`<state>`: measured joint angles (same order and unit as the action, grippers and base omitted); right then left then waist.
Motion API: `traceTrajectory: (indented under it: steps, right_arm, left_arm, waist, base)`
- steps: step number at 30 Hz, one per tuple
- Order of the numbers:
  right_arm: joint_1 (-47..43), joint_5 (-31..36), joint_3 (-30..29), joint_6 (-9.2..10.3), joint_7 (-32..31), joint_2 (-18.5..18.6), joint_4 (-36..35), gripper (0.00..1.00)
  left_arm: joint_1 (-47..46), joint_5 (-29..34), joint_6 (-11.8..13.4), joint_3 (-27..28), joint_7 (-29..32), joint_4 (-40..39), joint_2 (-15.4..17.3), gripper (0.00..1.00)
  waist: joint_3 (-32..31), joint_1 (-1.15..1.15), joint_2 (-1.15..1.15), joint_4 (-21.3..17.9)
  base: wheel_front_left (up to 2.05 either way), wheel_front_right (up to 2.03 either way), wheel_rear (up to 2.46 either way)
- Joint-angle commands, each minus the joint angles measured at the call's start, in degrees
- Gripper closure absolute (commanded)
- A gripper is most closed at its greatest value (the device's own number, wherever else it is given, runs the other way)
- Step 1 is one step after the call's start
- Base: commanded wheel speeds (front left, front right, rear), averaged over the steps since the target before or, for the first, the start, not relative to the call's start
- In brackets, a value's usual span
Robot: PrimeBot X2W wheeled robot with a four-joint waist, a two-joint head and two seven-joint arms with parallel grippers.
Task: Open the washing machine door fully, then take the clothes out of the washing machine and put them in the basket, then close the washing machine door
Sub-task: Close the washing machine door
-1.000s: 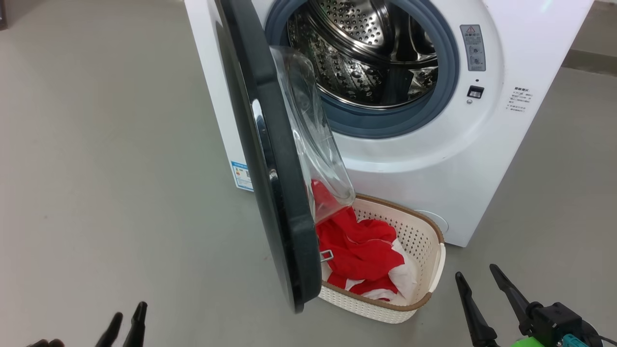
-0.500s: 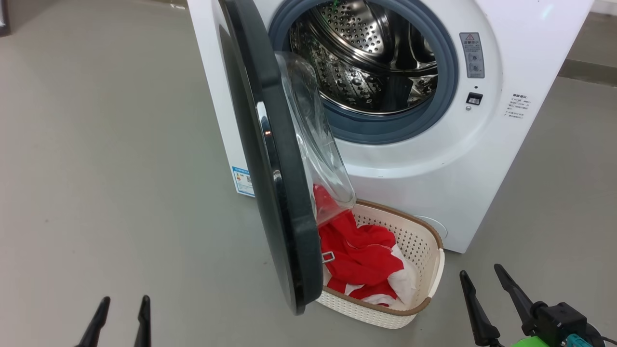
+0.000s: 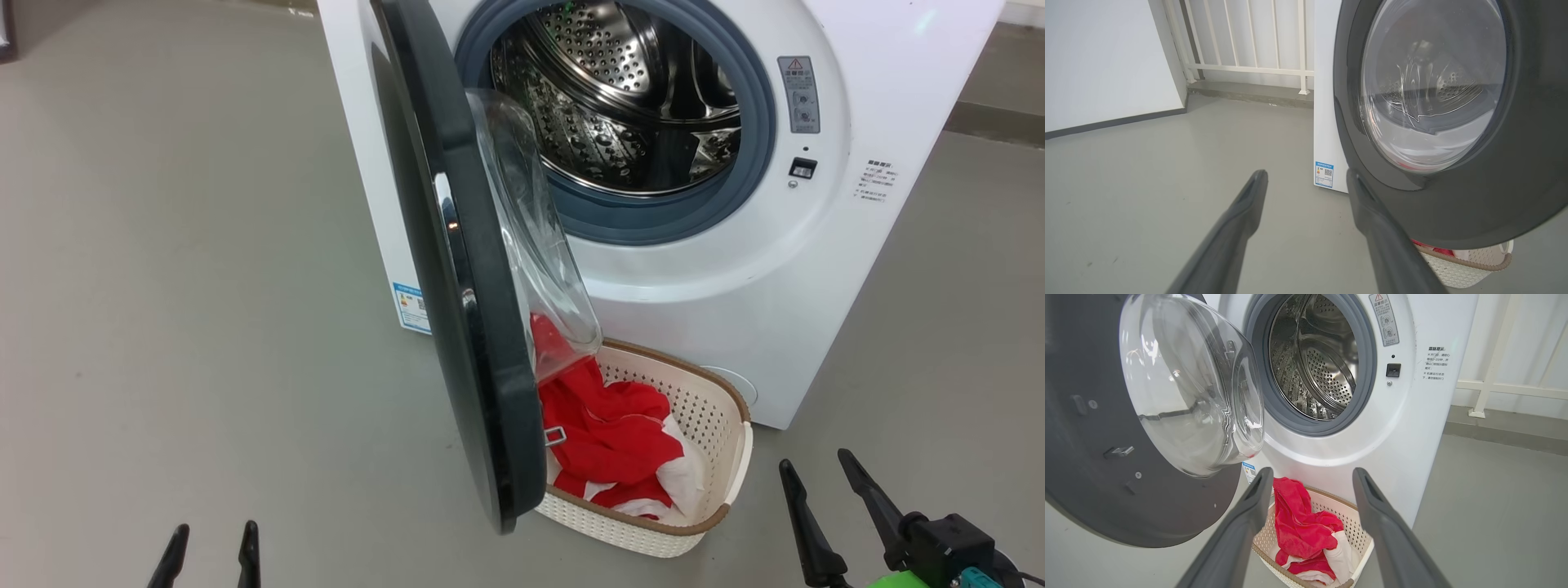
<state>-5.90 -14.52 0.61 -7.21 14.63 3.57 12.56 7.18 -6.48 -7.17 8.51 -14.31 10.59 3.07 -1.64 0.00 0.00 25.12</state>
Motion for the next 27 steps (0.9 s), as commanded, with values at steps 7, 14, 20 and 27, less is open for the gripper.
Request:
traceTrajectory:
  steps: [7,14,20,27]
  right_arm:
    - [0.8,0.0,0.9,-0.28,0.4,0.6,-1.2,0.00]
    - [0.8,0.0,0.9,-0.28,0.4,0.4,-1.2,0.00]
    - [0.9,0.1,0.7,-0.28,0.4,0.4,-1.2,0.00]
    - [0.8,0.0,0.5,-0.28,0.4,0.2,-1.2,0.00]
  left_arm:
    - [-1.8,0.0,-0.3,1.9,-0.7,-1.4,0.3,0.00]
    - [-1.9,-0.9,-0.3,1.3,-0.7,-0.9,0.3,0.00]
    - [-4.0,-7.9,-0.3,-1.3,-0.7,0.6,1.3,1.00]
    - [-9.2,-32.1,-0.3,-5.1,-0.7,1.4,4.8,1.00]
  waist:
    - [0.0,0.00,0.00,-0.1]
    - [0.0,0.00,0.00,-0.3]
    - [0.2,0.00,0.00,-0.6]
    - [0.2,0.00,0.00,-1.2]
  base:
    - [0.00,0.00,0.00]
    - [0.00,0.00,0.00]
    - [0.00,0.00,0.00]
    - [0.00,0.00,0.00]
